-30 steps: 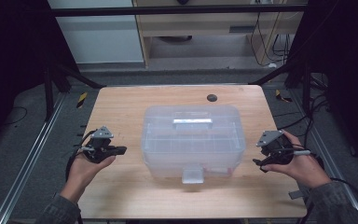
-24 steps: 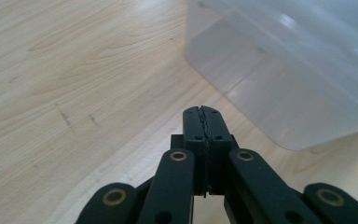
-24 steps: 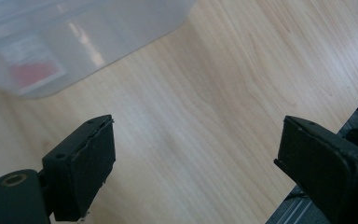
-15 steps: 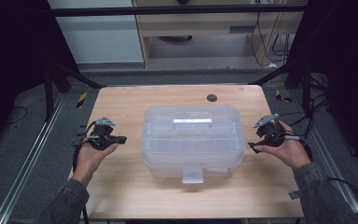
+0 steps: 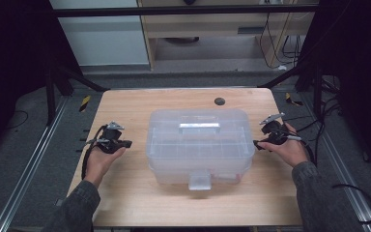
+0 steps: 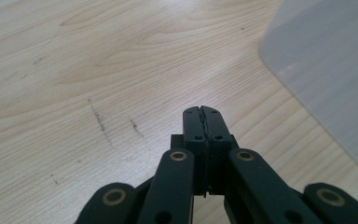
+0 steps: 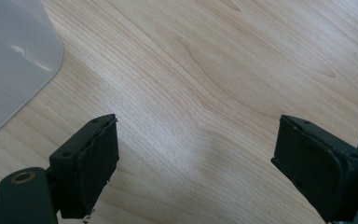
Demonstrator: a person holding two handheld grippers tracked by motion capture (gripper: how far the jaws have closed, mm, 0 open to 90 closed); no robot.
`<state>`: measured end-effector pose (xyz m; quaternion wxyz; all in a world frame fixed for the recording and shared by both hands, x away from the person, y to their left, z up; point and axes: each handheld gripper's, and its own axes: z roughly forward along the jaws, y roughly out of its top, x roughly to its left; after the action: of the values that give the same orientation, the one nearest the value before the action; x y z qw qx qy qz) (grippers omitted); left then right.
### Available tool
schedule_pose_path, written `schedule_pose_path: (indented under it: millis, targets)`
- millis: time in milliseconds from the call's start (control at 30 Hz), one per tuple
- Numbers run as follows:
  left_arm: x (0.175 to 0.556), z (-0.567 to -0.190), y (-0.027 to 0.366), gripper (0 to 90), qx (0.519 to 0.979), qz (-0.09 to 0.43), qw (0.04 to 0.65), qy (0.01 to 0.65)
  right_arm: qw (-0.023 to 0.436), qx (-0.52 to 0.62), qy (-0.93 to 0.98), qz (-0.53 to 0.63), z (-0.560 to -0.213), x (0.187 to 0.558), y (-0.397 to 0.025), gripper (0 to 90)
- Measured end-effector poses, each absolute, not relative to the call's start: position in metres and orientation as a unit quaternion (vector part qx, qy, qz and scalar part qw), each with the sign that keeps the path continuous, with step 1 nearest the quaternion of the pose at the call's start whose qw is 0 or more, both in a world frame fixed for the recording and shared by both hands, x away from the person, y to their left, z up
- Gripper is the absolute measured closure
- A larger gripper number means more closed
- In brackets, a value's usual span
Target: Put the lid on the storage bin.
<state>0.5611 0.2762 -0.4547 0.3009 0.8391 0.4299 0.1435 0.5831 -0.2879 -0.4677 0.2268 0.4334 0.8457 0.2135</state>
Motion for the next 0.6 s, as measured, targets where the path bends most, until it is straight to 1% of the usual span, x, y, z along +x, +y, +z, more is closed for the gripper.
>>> schedule_pose_path:
  millis: [100, 267, 433, 600]
  targets:
    - [0.564, -0.458, 0.277, 89.8, 0.840, 0.150, 0.292, 0.432, 0.229, 0.432, 0.846, 0.212, -0.470, 0.585, -0.286, 13.2]
    - [0.570, -0.464, 0.278, 89.8, 0.832, 0.151, 0.295, 0.445, 0.235, 0.449, 0.836, 0.211, -0.477, 0.593, -0.287, 13.3]
    - [0.576, -0.470, 0.278, 89.7, 0.826, 0.154, 0.296, 0.454, 0.225, 0.477, 0.818, 0.230, -0.482, 0.605, -0.286, 13.0]
    - [0.580, -0.476, 0.277, 89.7, 0.823, 0.150, 0.297, 0.461, 0.226, 0.481, 0.816, 0.229, -0.487, 0.610, -0.282, 12.9]
